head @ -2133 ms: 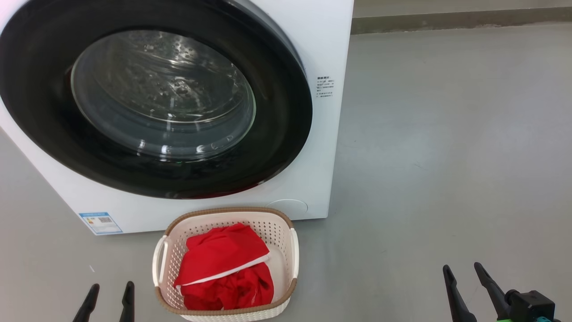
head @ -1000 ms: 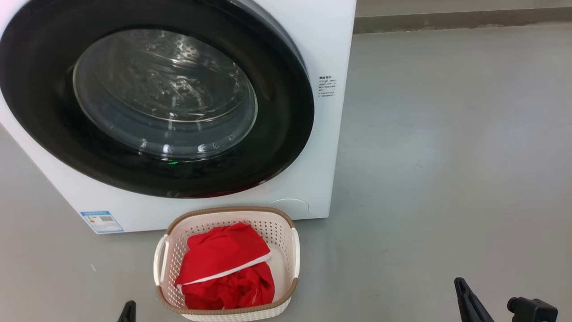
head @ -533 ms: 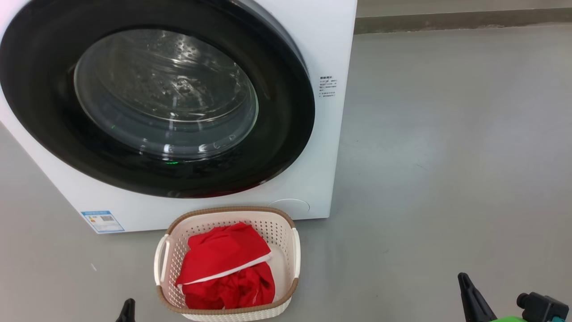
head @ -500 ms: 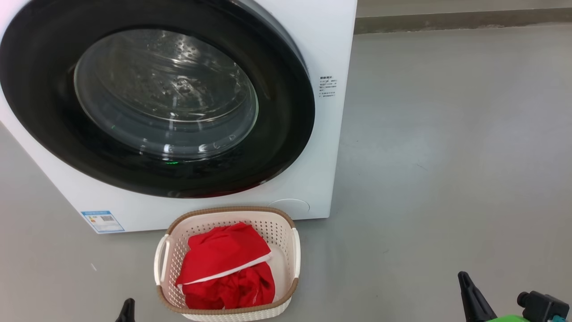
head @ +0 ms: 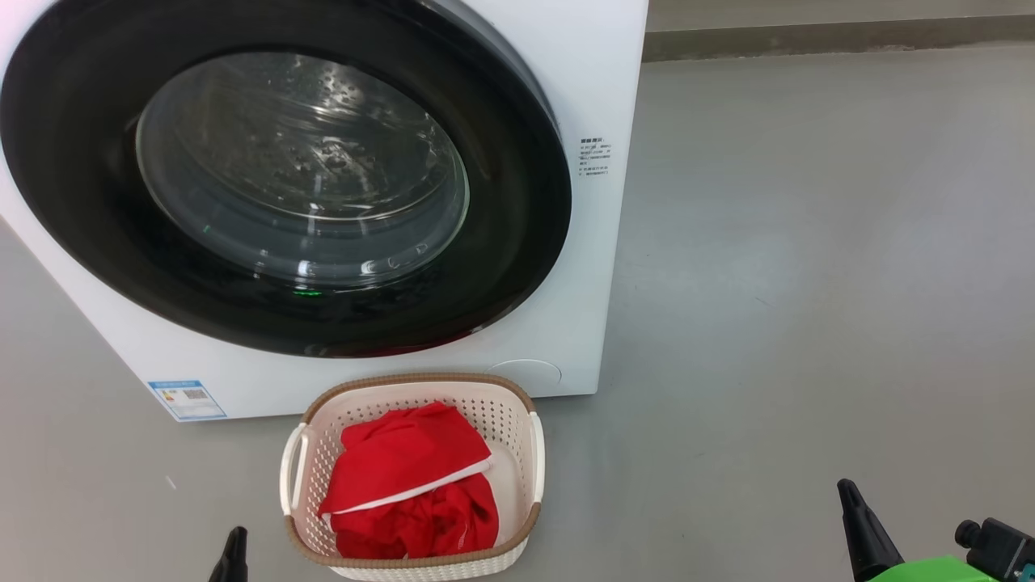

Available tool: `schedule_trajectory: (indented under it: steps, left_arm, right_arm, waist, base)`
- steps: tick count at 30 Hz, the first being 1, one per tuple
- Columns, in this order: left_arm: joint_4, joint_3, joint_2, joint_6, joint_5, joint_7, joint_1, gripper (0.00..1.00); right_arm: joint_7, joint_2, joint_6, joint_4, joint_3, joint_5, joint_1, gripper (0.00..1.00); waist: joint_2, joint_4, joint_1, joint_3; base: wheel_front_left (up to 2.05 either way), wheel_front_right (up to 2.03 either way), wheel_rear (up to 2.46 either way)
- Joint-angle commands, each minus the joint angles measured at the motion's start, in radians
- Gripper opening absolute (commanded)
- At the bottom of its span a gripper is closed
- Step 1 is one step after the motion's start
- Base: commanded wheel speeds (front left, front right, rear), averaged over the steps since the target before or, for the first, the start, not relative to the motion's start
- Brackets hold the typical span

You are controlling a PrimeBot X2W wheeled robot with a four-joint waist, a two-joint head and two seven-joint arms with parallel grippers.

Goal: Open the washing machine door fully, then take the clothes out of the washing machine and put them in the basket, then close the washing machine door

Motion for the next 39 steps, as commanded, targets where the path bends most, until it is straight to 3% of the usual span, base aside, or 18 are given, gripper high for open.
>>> schedule_trajectory:
  steps: [1,39]
  left_arm:
    - [-0.031,0.02,0.012,0.0,-0.025,0.004,-0.046,0.0]
    - [-0.054,0.04,-0.011,0.0,-0.409,0.114,-0.105,0.0]
  right_arm:
    - [0.006,-0.014,-0.002,-0.031,0.004,0.03,-0.053,0.0]
    - [0.118,-0.018,-0.003,-0.08,-0.016,0.434,-0.117,0.0]
  waist:
    - [0.0,0.0,-0.0001,0.0]
    - [0.0,0.006,-0.0001,-0.001]
  base:
    - [0.0,0.0,0.0]
    - [0.0,0.0,0.0]
